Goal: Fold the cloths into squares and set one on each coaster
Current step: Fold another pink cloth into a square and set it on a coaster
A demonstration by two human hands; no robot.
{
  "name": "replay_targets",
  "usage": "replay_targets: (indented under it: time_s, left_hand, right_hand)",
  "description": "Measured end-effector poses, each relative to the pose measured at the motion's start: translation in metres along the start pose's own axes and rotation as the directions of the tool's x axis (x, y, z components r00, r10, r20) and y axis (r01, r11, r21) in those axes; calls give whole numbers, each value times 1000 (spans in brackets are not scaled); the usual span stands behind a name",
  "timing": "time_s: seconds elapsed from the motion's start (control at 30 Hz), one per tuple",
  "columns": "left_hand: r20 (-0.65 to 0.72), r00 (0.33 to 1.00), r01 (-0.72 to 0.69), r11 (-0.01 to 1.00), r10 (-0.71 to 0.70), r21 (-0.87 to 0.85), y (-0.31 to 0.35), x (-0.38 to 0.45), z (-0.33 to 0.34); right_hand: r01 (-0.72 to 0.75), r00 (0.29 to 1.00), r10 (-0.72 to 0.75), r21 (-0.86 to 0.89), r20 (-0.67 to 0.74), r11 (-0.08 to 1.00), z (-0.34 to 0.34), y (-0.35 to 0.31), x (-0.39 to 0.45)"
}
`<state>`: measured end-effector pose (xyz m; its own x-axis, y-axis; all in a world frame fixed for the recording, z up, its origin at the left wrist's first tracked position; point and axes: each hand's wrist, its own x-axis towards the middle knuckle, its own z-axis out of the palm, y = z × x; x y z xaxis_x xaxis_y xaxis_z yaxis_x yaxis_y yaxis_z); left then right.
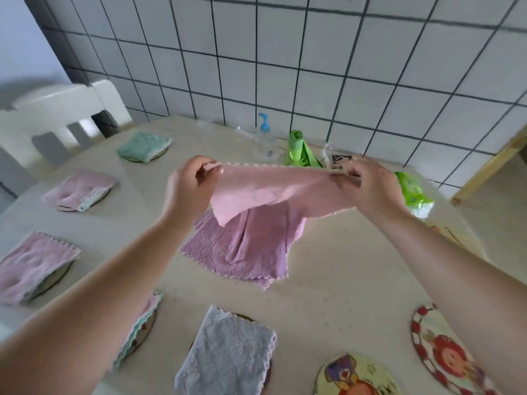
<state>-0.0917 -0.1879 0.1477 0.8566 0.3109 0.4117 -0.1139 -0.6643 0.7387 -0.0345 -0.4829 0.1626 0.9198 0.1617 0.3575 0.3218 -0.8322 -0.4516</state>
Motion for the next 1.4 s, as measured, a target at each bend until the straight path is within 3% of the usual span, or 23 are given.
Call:
replay_targets:
  time_s: [0.23, 0.57, 0.73, 0.87, 1.0, 1.13, 1.27, 1.4]
  left_hand:
    - [5, 986, 166, 959, -169, -231, 70, -41, 32]
    - [96, 962, 271, 918, -254, -288, 119, -63, 56]
    - [178, 967, 243, 866, -181, -438, 129, -95, 50]
    - [268, 939, 325, 809, -214, -489, 112, -149, 50]
    - [399, 847, 506, 762, -351, -405, 77, -219, 63]
    - [480, 702, 642, 759, -526, -106, 43, -282, 79]
    - [572, 582, 633, 764, -578, 127, 31, -316, 89]
    - [618, 491, 658, 727, -614, 199, 20, -316, 93]
  right_hand:
    - [-113, 992, 100, 194, 73, 974, -71, 53, -43]
    - [-219, 967, 249, 342, -47, 914, -126, 88, -59]
    - [-251, 961, 271, 582, 55, 773, -147, 95, -101]
    - [-334, 939, 277, 731, 204, 595, -138, 110, -156]
    - [-480, 876, 319, 586, 362, 653, -100, 137, -225]
    - [-703, 695, 424, 427, 580, 568, -57, 161, -292]
    - [-830, 541, 492, 337, 682, 445, -35, 171, -332]
    - [-840, 502, 498, 261, 707, 475, -28, 179, -338]
